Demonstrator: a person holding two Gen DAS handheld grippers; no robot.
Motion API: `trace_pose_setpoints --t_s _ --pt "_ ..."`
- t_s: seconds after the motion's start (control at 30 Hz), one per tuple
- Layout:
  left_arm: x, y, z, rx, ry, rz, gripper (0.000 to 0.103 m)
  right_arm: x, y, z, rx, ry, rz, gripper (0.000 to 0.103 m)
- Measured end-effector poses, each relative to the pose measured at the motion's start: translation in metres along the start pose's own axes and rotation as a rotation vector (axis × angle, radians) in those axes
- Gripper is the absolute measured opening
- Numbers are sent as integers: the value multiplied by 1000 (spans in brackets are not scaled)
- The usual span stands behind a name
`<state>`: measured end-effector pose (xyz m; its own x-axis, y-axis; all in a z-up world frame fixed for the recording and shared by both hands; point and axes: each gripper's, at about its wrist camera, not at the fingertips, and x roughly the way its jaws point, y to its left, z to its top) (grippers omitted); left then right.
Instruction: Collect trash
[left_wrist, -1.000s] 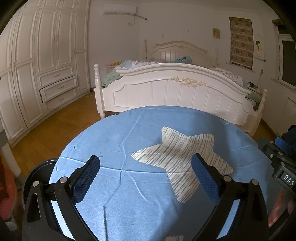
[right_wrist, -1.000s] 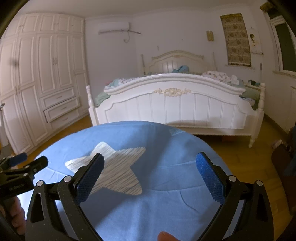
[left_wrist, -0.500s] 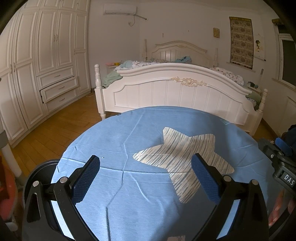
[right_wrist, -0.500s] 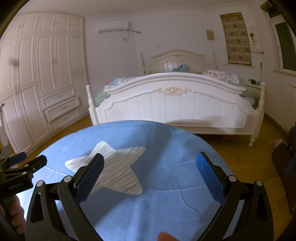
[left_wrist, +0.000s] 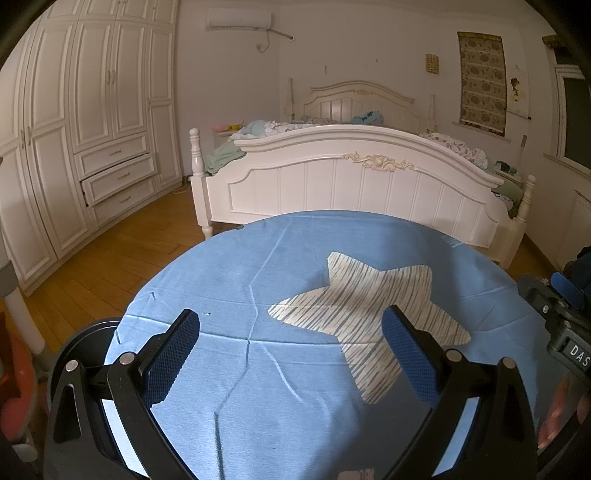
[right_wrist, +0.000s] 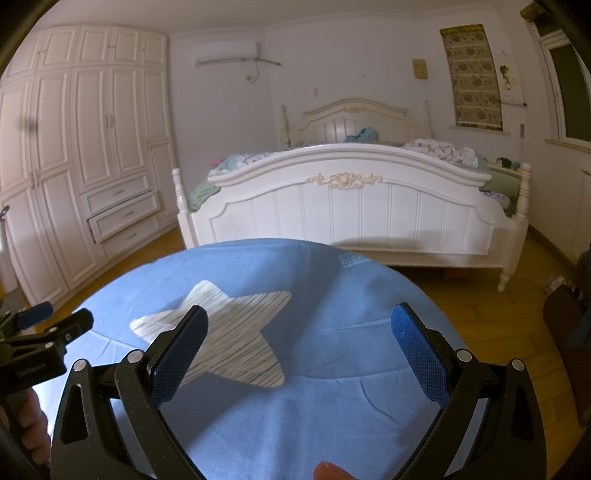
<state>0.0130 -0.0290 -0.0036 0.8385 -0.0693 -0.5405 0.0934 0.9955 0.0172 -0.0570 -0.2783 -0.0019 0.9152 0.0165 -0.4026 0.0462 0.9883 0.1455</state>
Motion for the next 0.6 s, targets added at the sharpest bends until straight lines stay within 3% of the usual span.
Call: trace_pose_setpoints --t_s 0.6 --pt "1 2 0 -12 10 -9 98 2 0 -1 2 5 1 98"
